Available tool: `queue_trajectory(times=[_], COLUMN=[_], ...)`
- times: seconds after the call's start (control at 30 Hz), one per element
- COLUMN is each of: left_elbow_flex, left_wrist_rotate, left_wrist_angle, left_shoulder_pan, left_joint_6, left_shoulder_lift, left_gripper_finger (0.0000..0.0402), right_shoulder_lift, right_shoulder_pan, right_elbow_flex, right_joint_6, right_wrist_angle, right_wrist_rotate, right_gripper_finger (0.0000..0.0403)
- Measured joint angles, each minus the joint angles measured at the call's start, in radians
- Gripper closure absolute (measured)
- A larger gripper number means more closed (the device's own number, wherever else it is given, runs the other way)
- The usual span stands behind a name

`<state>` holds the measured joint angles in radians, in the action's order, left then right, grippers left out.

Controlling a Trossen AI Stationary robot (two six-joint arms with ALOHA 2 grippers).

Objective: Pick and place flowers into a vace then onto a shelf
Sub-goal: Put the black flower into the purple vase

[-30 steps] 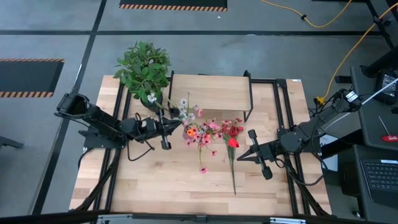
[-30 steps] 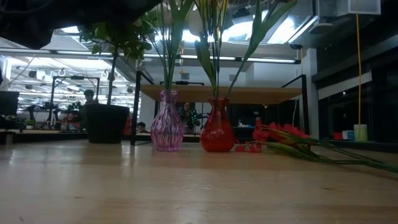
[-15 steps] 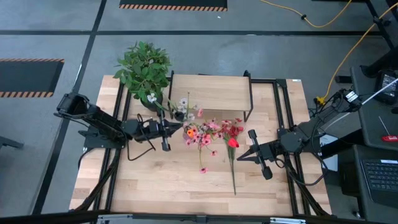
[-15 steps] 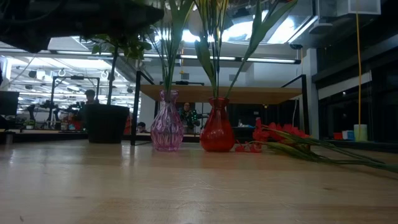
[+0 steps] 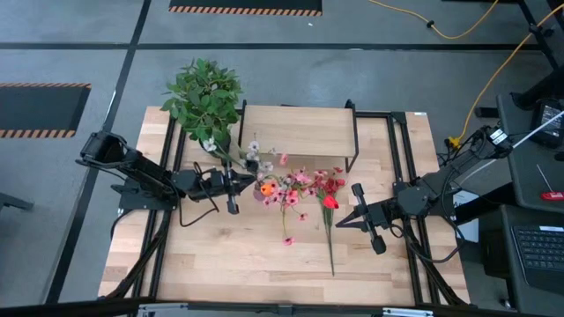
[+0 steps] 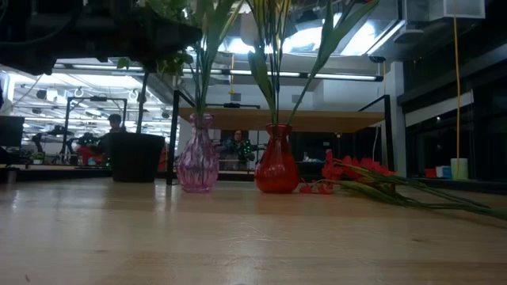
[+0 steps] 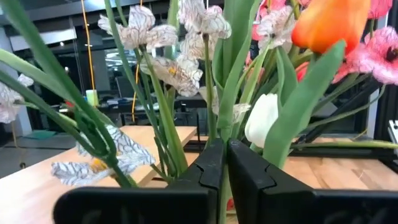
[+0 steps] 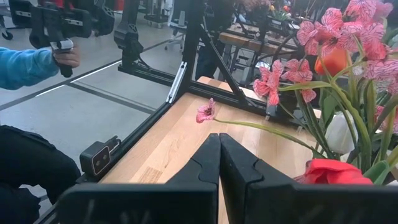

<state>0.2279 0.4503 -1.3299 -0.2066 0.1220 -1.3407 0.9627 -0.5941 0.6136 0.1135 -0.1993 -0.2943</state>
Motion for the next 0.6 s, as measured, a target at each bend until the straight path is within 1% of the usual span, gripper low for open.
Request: queue_trajectory(times=[0.23,0.4,0.6], left_elbow_flex=[0.000,0.000,0.000], left_wrist_rotate=[0.001,0.003,0.013], left_wrist_angle=[0.033,0.057,0.068], left_shoulder_pan=[0.000,-0.001,-0.004], left_joint_6=[0.001,-0.030,-0.032], left_shoulder_lift=[0.000,0.000,0.000], left_gripper_finger=[0.0350,0.0314,0.0271], right_shoulder_lift=[0.000,0.000,0.000], right_shoulder_pan=[0.000,0.000,0.000], right_elbow_flex=[0.000,0.000,0.000], right_joint_6=[0.000,0.000,0.000], right_wrist_angle=[0.000,0.000,0.001], right_wrist_rotate=[0.000,0.000,0.000], right_gripper_finger=[0.0396,0.0396,0.0396])
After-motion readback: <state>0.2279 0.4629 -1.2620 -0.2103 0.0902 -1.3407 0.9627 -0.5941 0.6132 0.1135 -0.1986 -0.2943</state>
